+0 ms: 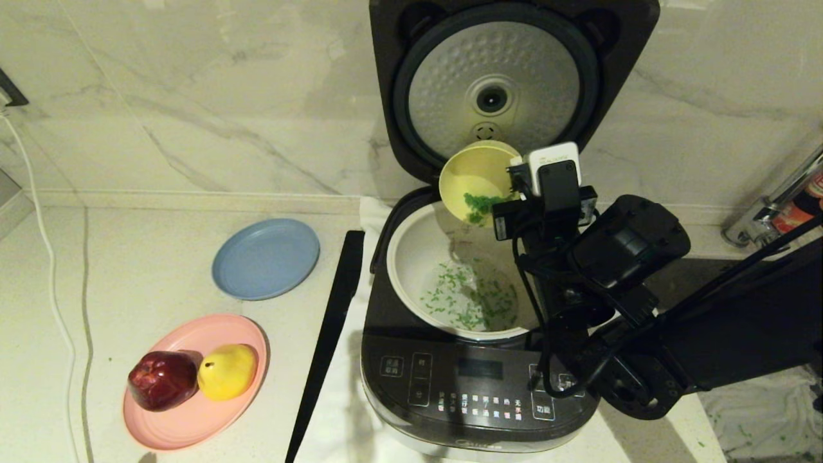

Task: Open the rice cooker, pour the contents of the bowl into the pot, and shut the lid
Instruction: Pour the water from the bowl into the rice cooker

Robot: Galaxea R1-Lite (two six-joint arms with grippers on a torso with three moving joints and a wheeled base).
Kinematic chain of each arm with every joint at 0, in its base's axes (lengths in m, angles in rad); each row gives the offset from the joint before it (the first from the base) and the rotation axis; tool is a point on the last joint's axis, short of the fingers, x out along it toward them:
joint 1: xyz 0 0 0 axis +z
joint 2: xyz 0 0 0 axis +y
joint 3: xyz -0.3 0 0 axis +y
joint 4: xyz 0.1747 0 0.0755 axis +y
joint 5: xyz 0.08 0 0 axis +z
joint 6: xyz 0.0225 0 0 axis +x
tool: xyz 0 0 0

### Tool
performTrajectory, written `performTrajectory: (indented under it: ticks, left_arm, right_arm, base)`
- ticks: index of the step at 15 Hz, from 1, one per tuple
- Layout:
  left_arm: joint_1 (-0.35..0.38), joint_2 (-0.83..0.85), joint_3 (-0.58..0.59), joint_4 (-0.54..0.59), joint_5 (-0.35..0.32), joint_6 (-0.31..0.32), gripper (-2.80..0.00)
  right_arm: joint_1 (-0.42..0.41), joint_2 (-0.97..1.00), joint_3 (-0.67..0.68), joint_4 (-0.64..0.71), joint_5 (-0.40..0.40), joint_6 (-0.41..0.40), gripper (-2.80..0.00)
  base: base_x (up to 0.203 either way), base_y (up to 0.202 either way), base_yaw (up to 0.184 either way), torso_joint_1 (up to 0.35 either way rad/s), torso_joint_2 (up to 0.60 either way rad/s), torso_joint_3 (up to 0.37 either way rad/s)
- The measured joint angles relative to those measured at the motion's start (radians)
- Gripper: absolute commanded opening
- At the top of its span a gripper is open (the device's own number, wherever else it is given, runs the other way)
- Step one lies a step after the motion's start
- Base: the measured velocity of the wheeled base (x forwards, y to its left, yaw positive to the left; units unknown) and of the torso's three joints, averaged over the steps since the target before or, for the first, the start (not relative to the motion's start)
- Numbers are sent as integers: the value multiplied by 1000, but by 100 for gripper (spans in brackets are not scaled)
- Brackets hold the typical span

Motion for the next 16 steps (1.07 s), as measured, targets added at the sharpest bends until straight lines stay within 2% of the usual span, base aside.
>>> performTrajectory:
  ticks: [9,12,16]
  left_arm:
    - [0,0,0,0,0,0,-280]
    - [0,0,0,0,0,0,-280]
    - [0,0,0,0,0,0,-280]
  right_arm:
    - [-5,21,-13,48,-3,-16,-280]
    - [-4,0,-76,141,-37,-15,-280]
    - [17,-114,-161,391,-91,32,-280]
  base:
    - [0,0,0,0,0,0]
    - [0,0,0,0,0,0]
    - [0,0,0,0,0,0]
